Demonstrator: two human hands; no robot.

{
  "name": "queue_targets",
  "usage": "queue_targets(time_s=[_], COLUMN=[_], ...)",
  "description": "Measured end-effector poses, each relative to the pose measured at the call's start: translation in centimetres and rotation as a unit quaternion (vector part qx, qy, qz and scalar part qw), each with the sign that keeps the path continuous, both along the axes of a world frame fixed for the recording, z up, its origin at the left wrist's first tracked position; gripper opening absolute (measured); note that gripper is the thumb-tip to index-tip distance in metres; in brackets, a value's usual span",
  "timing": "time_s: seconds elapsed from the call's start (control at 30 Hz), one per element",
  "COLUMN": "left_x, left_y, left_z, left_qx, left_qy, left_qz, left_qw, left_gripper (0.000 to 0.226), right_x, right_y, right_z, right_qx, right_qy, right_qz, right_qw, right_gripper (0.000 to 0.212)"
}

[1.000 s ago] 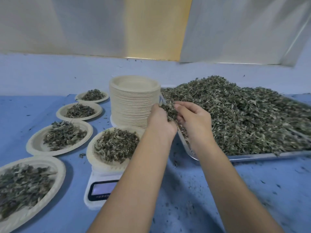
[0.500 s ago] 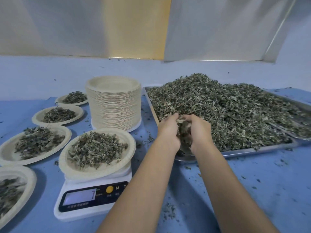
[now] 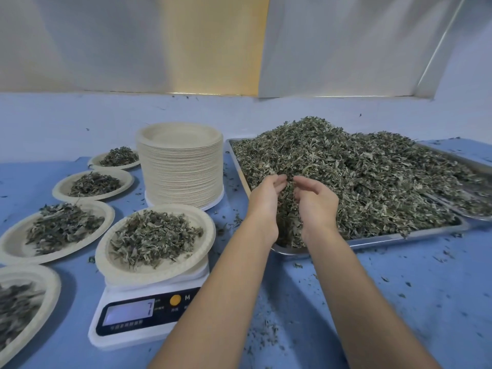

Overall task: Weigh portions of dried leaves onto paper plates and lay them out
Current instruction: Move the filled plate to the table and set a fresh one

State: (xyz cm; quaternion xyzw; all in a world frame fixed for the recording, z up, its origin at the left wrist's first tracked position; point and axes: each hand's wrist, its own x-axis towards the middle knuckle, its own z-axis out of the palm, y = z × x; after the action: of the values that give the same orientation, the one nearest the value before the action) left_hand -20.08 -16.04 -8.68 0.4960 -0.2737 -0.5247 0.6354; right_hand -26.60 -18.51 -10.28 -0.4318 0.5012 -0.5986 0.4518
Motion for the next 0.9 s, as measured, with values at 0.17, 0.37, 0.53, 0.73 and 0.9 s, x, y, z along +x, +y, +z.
queue_targets(time_s=[0.17,0.37,0.53,0.73,0.9], left_x=[0.4,1.7,4.2,8.6,13.4], left_y=[0.7,2.4,3.8,6.8,9.6], left_z=[0.4,1.0,1.3,1.8,1.6], left_qx=[-0.022,-0.042,-0.041,-0.05,-0.102], left_qy=[0.088,0.104,0.016,-0.029,-0.062], left_qz=[0.004,0.008,0.059,0.124,0.172], left_qw=[0.996,0.994,0.997,0.991,0.978], left_gripper=[0.035,0.023,0.023,0.026,0.026], right_x=[0.4,2.0,4.4,8.4,10.7], right_y=[0.4,1.4,3.2,4.9,5.4], right_z=[0.1,0.5,0.6,0.5,0.0], right_qx=[-0.02,-0.018,-0.023,-0.043,-0.053], right_qy=[-0.027,-0.089,-0.092,0.003,0.06], right_qz=[0.028,0.091,0.158,0.202,0.198], right_qw=[0.999,0.992,0.983,0.978,0.977], right_gripper=[0.027,0.013,0.015,0.026,0.029])
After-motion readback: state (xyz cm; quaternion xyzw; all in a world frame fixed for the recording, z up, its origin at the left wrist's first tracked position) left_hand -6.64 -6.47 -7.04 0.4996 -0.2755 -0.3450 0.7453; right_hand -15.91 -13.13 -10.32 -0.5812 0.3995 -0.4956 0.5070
